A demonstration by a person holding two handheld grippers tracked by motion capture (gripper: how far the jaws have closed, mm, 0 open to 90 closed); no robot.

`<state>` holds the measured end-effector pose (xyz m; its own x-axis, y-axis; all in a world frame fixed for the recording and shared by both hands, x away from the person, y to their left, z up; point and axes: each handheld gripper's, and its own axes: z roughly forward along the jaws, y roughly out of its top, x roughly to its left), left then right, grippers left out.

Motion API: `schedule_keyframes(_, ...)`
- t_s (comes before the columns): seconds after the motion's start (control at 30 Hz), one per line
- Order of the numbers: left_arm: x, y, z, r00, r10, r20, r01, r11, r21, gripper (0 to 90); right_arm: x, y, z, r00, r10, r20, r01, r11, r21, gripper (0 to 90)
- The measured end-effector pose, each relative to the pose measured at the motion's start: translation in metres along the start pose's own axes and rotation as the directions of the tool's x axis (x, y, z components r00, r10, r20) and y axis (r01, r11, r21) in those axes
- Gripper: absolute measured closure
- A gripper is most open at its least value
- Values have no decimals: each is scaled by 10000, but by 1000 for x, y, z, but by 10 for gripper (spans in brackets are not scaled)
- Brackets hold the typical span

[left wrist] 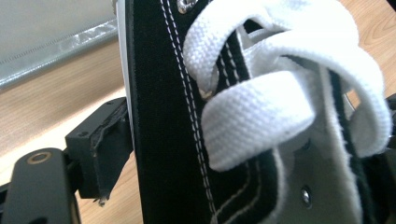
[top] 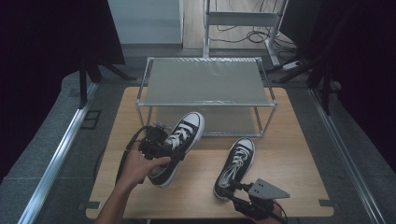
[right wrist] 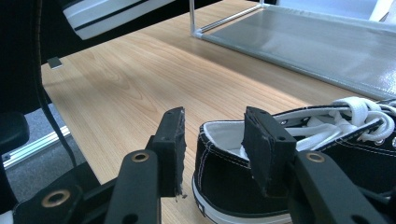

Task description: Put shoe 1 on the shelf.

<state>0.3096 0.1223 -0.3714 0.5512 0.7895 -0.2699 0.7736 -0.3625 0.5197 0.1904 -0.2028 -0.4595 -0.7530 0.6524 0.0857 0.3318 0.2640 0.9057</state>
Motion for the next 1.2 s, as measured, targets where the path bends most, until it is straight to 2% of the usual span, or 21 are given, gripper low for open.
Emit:
schedule_keyframes(0.6, 2, 22, -13, 9998, -31, 172, 35, 9996, -272, 166, -1, -1, 1, 10000, 36, 8, -36, 10000, 38, 585)
schedule_keyframes(1.2, -2, 51, -30, 9997, 72, 242, -58, 9983, -581, 166, -2, -2, 2, 10000, 40, 18, -40, 9999, 107, 585)
